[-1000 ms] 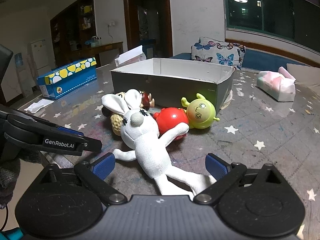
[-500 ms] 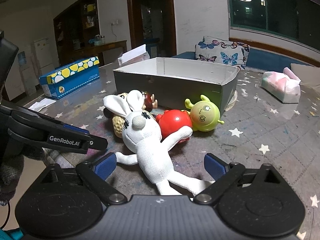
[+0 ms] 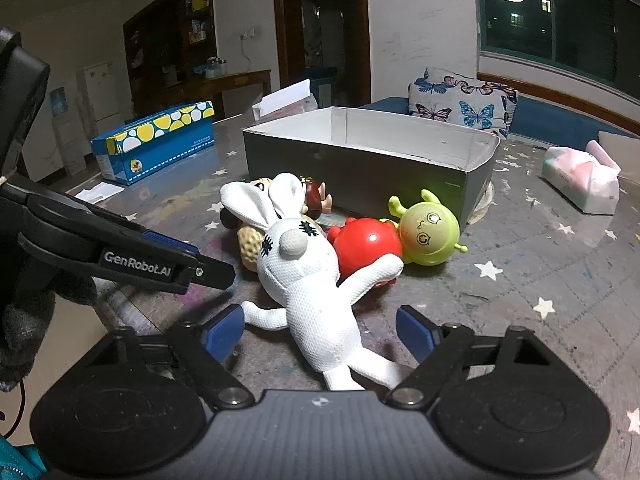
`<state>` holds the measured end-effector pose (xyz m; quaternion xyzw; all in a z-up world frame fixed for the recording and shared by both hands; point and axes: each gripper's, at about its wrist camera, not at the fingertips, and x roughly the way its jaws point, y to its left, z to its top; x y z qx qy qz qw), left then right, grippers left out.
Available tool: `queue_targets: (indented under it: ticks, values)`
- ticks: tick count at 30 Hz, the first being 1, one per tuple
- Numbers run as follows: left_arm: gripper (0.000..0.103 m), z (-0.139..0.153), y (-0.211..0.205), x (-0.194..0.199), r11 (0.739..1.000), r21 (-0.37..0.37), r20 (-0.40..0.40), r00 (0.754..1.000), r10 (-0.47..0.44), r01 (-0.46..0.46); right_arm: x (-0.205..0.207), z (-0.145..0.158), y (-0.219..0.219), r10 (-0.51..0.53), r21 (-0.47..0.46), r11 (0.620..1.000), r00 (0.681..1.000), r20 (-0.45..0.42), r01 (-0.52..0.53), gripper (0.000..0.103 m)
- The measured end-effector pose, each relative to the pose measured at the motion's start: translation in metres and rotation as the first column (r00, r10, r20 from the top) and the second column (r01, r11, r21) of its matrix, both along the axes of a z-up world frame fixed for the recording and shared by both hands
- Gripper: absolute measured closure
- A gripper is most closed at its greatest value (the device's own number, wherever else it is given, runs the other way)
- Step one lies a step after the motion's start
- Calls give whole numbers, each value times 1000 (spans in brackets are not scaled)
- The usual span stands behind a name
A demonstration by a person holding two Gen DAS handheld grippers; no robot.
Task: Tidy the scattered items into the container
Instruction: 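Move the left tool toward the white bunny plush, then grasp the white bunny plush with the left tool and lift it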
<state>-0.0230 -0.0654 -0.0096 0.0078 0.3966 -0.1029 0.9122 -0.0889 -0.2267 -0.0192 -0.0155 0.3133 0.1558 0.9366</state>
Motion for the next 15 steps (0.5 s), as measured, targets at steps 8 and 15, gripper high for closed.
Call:
queue_targets:
  ticks: [8,15]
  values:
    - [63,12,-3,1,997,-45,7,998,-60,61,5,0,-4,18,13,1000,1000,-16,-18,37]
    - [63,26,-10,2,982,-125,9,990,-142,142,11,-1,-6,37,37,999,999,-27,-36,55]
